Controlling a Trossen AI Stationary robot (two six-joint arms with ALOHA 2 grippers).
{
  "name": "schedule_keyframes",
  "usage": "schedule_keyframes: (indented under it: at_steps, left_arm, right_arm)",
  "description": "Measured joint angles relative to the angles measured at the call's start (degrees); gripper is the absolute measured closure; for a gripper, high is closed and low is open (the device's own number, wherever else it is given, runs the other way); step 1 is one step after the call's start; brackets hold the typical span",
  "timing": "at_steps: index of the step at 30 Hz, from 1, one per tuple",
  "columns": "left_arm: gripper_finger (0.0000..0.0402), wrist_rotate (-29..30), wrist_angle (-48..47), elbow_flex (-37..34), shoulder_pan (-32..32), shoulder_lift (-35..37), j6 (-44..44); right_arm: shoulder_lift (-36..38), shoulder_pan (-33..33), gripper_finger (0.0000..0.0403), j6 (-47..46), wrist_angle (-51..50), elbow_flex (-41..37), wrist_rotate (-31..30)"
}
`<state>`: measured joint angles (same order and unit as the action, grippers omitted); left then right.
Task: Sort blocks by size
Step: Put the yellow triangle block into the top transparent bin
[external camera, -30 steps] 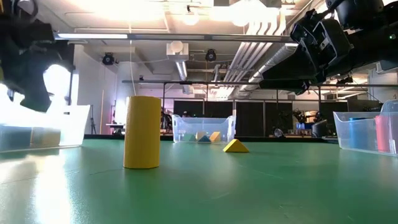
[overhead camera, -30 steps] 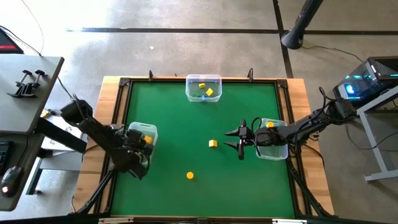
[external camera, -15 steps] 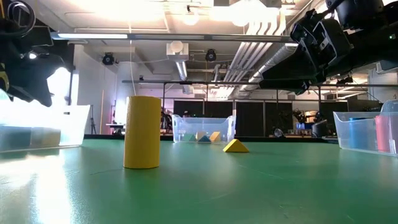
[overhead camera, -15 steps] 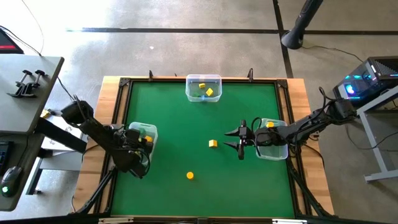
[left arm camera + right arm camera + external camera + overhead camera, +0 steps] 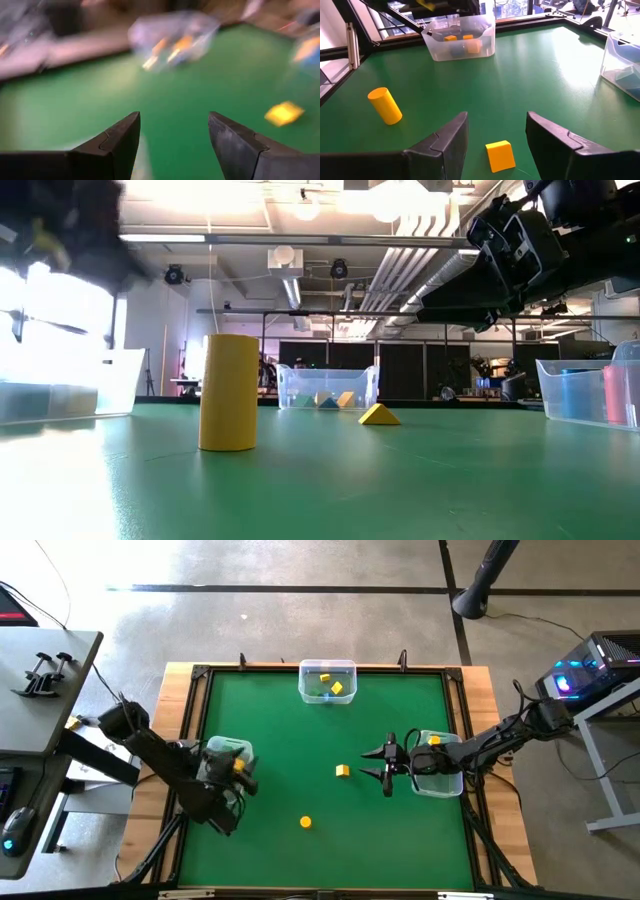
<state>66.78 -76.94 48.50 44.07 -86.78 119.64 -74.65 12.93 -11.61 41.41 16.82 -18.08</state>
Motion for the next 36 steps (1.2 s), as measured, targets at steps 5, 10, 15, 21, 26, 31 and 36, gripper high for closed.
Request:
schedule_keyframes:
  at_steps: [5, 10, 15, 21, 26, 31, 36]
  left_arm:
    - [0.0183, 15.5, 9.9, 5.2, -1.3, 0.0, -20.7]
    - [0.0183, 22.0, 32.5, 4.6, -3.5, 0.0, -45.8]
    - [0.0183, 11.4, 49.7, 3.3, -6.9, -0.1, -66.3]
    - [0.0184, -9.8, 72.5, -0.3, -12.8, -2.7, -87.6]
    - [0.0184, -28.3, 98.1, -4.1, -19.0, -8.1, -102.4]
    - [0.0184, -39.7, 116.9, -4.5, -24.7, -15.5, -109.6]
    - [0.0184, -43.0, 127.4, -4.4, -29.6, -22.4, -115.1]
  right_arm:
    - [0.0, 0.0, 0.0213, -0.1, 0.1, 0.0, 0.0]
    - [0.0, 0.0, 0.0213, -0.1, 0.9, 0.0, 0.0]
    - [0.0, 0.0, 0.0213, -0.1, 1.1, 0.0, 0.0]
    - [0.0, 0.0, 0.0213, 0.1, 1.1, 0.0, 0.0]
    - [0.0, 0.0, 0.0213, 0.1, 0.9, 0.0, 0.0]
    - [0.0, 0.0, 0.0213, 0.1, 0.8, 0.0, 0.0]
    - [0.0, 0.0, 0.0213, 0.1, 0.3, 0.0, 0.0]
